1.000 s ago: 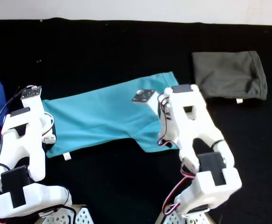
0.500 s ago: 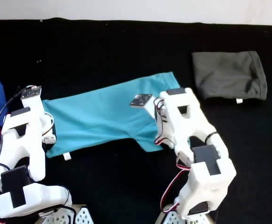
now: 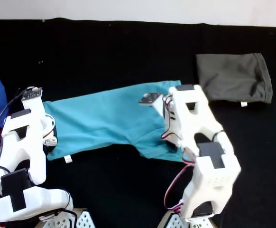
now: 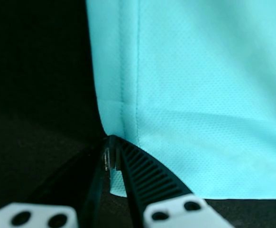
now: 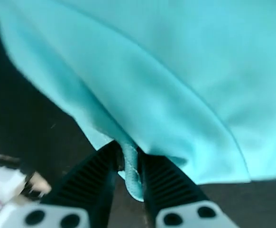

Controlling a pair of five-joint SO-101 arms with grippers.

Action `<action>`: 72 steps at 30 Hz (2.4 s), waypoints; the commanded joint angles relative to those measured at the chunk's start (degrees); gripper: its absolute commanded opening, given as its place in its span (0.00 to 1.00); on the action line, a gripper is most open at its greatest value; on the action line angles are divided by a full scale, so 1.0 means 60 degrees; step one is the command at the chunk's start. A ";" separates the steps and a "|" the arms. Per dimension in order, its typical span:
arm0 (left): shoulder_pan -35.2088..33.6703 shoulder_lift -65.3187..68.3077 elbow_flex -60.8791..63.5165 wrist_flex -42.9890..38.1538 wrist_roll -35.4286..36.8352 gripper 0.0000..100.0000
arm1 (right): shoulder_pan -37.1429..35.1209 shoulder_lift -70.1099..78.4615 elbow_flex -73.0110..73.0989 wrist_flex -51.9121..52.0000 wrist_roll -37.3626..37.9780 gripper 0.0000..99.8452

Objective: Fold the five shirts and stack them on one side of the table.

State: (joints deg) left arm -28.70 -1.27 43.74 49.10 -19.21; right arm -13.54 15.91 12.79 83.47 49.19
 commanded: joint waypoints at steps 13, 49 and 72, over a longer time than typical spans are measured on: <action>-0.0139 -0.0022 -0.0007 -0.0278 0.0073 0.01 | 0.0344 -0.1341 -0.1912 -0.0330 -0.0733 0.01; -0.0139 -0.0022 -0.0007 -0.0278 0.0073 0.01 | 0.0535 0.4769 -1.3604 0.2967 -0.4571 0.19; -0.0139 -0.0037 -0.0007 -0.0278 0.0073 0.01 | -0.1502 0.1106 -0.4183 -0.1355 -0.4103 0.01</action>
State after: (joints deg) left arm -28.70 -1.27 43.74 49.10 -19.21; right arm -21.63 26.73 -12.09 80.04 23.87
